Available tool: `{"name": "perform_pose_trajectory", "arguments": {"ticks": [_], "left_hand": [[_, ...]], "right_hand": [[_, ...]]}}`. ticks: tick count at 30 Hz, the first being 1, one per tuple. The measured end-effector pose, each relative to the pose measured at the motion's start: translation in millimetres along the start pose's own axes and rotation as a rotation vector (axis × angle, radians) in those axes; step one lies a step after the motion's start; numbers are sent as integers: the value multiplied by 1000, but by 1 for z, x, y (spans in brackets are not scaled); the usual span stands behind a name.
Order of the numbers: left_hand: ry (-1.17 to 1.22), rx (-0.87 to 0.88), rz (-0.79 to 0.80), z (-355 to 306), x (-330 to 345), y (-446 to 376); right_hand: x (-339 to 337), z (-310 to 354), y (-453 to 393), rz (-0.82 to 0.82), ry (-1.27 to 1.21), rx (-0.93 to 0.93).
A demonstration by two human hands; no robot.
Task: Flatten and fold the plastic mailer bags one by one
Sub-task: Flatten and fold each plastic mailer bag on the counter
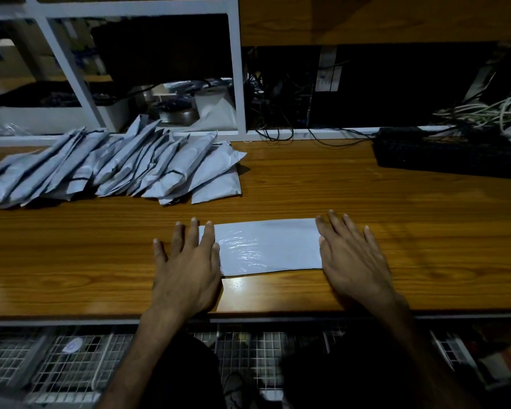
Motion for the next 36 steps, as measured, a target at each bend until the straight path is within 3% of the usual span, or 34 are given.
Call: {"name": "perform_pose_trajectory", "arguments": {"ticks": [14, 19, 22, 29, 36], "left_hand": [[5, -28, -33, 35, -7, 0], [94, -27, -139, 32, -18, 2], [199, 9, -183, 11, -23, 4], [270, 270, -139, -70, -11, 9], [58, 215, -118, -69, 9, 6]], "right_hand": [[-6, -15, 6, -28, -42, 45], [-15, -11, 6, -166, -112, 90], [-22, 10, -1, -210, -146, 7], [1, 83, -22, -76, -112, -249], [16, 79, -20, -8, -19, -198]]}}
Point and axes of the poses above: each hand's wrist, its own y-axis away from the middle knuckle, its own x-axis out of the palm, z = x × y, the point moved 6 cm from there along -y, towards the middle knuckle, and after that the axes turned 13 degrees about -x, right-handed, at the moved point
